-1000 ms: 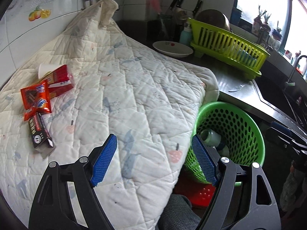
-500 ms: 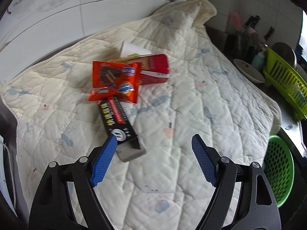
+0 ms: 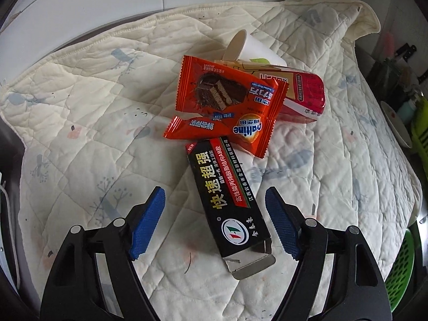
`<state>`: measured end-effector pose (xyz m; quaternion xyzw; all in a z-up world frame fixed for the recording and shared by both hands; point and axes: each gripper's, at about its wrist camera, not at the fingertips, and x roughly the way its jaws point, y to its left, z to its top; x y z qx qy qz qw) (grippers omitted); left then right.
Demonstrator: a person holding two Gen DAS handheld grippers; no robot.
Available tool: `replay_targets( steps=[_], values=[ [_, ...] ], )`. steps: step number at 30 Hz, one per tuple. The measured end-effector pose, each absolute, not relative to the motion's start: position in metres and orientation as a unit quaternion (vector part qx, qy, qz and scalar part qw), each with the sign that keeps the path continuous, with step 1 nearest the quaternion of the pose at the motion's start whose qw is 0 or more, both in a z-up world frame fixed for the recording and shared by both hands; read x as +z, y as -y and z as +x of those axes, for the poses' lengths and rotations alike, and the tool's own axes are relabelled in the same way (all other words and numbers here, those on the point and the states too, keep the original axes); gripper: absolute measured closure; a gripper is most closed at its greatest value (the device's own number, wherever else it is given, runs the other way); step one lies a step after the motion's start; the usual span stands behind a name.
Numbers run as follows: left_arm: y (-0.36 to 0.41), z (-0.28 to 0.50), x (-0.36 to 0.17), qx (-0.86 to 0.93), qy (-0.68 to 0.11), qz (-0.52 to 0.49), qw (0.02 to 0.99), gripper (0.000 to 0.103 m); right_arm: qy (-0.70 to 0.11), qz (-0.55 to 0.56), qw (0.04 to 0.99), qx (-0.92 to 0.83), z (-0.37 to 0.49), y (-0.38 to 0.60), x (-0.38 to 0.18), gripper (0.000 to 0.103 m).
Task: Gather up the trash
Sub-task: 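Grasp the black glue box with the left tool while the right tool grasps the orange wafer packet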
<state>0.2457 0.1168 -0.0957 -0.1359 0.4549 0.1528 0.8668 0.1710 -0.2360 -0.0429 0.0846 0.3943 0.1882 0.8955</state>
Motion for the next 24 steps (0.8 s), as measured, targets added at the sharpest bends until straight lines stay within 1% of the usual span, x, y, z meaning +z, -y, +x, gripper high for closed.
replay_targets(
  steps=[2,6,8,10,16,18,20,24],
  values=[
    [-0.119,0.250,-0.101,0.150,-0.463,-0.147,0.861,0.034,-0.396,0.082,0.894,0.190,0.175,0.232,-0.044,0.021],
    [-0.120,0.255,-0.109,0.145,-0.470,-0.154,0.857,0.040,-0.400,0.078,0.893,0.193,0.179,0.226,-0.046,0.021],
    [-0.118,0.257,-0.110,0.138,-0.472,-0.154,0.857,0.047,-0.402,0.076,0.892,0.194,0.181,0.224,-0.047,0.021],
    [-0.115,0.258,-0.110,0.130,-0.472,-0.151,0.858,0.052,-0.404,0.074,0.890,0.196,0.182,0.222,-0.047,0.021],
    [-0.116,0.251,-0.106,0.127,-0.468,-0.146,0.862,0.054,-0.406,0.063,0.889,0.201,0.186,0.213,-0.046,0.021],
    [-0.119,0.243,-0.102,0.125,-0.464,-0.149,0.864,0.055,-0.407,0.061,0.888,0.207,0.189,0.209,-0.045,0.021],
    [-0.123,0.233,-0.098,0.121,-0.459,-0.152,0.867,0.058,-0.408,0.056,0.886,0.214,0.194,0.203,-0.044,0.021],
    [-0.133,0.212,-0.091,0.122,-0.451,-0.154,0.871,0.058,-0.411,0.049,0.879,0.235,0.204,0.185,-0.043,0.021]
  ],
)
